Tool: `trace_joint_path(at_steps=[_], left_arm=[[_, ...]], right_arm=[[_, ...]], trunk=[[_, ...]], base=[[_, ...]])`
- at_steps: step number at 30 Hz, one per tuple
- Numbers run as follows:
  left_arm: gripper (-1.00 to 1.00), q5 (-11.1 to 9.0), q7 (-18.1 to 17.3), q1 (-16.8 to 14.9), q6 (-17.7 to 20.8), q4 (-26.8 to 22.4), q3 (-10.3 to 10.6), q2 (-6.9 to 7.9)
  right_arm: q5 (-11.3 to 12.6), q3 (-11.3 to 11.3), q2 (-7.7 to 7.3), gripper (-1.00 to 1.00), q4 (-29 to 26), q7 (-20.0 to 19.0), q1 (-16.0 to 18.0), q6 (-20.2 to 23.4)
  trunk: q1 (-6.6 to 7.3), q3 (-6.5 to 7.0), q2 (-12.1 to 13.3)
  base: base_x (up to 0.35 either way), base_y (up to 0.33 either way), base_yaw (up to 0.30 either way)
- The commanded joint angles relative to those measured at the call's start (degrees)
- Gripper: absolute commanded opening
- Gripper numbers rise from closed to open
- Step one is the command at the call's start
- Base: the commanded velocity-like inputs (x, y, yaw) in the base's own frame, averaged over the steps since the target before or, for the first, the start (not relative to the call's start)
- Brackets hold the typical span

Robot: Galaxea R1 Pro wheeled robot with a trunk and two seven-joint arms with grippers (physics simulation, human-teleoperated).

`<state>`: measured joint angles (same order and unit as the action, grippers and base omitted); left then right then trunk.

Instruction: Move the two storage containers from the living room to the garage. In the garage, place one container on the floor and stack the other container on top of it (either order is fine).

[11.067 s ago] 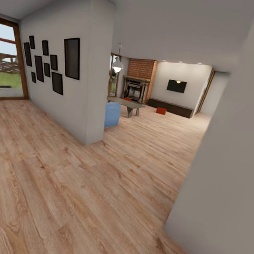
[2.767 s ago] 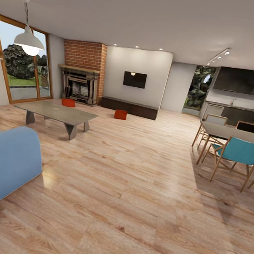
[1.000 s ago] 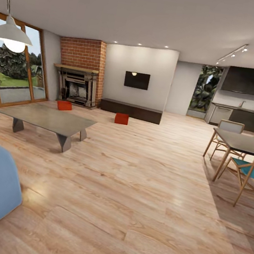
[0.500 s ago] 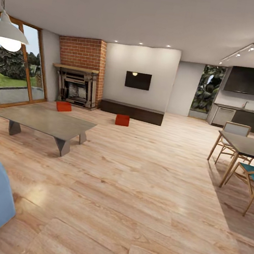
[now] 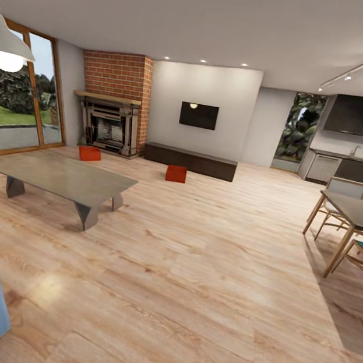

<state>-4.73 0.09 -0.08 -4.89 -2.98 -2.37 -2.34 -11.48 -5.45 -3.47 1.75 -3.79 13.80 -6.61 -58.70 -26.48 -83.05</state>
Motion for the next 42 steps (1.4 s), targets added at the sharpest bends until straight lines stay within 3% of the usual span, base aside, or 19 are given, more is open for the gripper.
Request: trace_joint_path(at_steps=[1,42], left_arm=[[1.00,-0.5,0.0,0.0,-0.1,0.0,-0.2,0.01],[1.00,-0.5,0.0,0.0,-0.1,0.0,-0.2,-0.04]], right_arm=[[0.0,-0.4,-0.02,1.00,0.2,-0.1,0.1,-0.3],[0.1,-0.4,-0.05,1.00,0.2,-0.1,0.1,-0.4]], trunk=[[-0.03,-0.05,0.0],[-0.03,-0.05,0.0]], base=[[0.322,0.092,0.000],[0.322,0.032,0.000]])
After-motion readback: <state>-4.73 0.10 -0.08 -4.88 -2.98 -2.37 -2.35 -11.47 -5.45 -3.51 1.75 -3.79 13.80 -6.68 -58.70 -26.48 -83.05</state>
